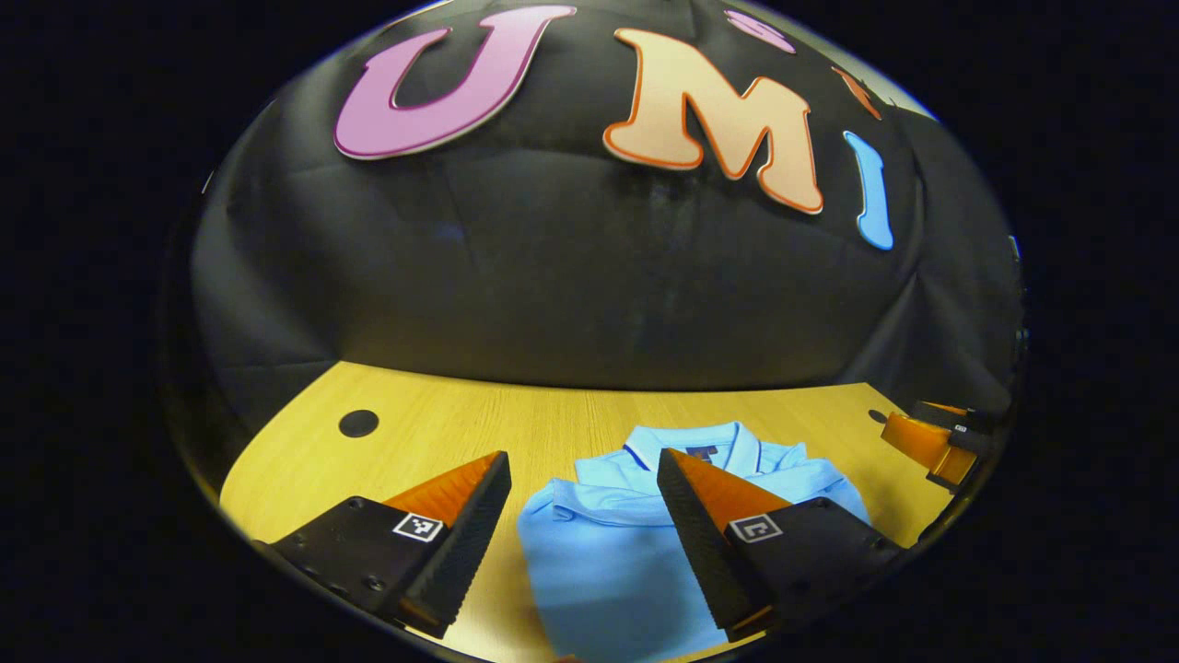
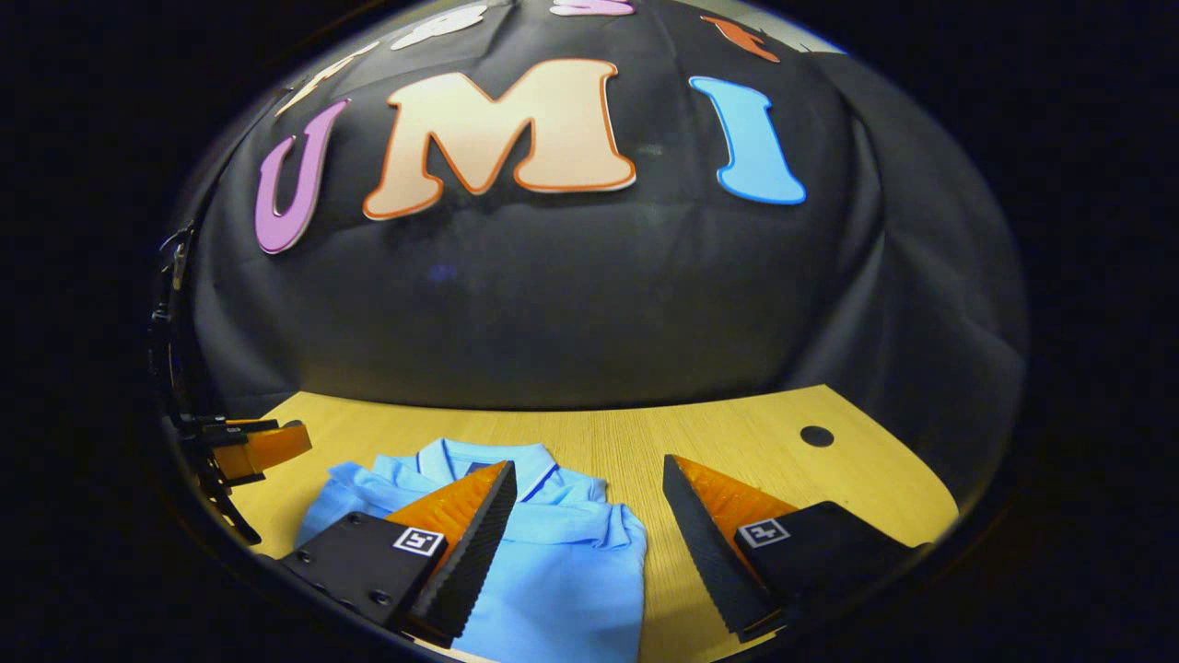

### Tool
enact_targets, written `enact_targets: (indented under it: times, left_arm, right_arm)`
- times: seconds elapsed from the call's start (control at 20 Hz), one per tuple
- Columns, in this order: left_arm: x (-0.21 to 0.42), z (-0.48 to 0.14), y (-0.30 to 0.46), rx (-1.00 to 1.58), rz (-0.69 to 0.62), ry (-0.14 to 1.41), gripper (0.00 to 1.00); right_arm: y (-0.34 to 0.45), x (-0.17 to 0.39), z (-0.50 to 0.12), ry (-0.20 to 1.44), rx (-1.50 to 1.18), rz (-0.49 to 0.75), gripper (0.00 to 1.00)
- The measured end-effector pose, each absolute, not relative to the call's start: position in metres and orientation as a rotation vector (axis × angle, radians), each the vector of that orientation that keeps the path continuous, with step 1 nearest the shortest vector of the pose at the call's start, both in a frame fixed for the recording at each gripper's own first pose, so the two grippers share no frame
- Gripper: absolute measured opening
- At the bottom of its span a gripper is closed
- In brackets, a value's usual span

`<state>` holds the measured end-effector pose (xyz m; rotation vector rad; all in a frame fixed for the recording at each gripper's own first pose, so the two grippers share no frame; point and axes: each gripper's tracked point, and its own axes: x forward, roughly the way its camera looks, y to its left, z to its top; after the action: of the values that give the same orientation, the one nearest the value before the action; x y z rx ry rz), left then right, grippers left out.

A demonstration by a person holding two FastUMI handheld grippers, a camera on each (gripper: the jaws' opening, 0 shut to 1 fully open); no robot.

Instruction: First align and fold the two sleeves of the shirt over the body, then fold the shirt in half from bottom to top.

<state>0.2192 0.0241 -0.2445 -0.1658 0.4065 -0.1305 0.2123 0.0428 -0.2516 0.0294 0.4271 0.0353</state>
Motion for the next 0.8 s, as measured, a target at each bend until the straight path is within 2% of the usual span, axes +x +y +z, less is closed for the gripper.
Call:
enact_targets:
  times: [0.45,0.8]
  left_arm:
    - [0.102,-0.141,0.022,-0.129,-0.087,0.216,0.95]
    - [0.056,-0.104,0.031,-0.132,-0.069,0.157,0.95]
  right_arm:
    - [0.033,0.098,-0.133,0.224,0.040,0.073,0.99]
    - [0.029,0.064,-0.110,0.185,0.061,0.076,0.99]
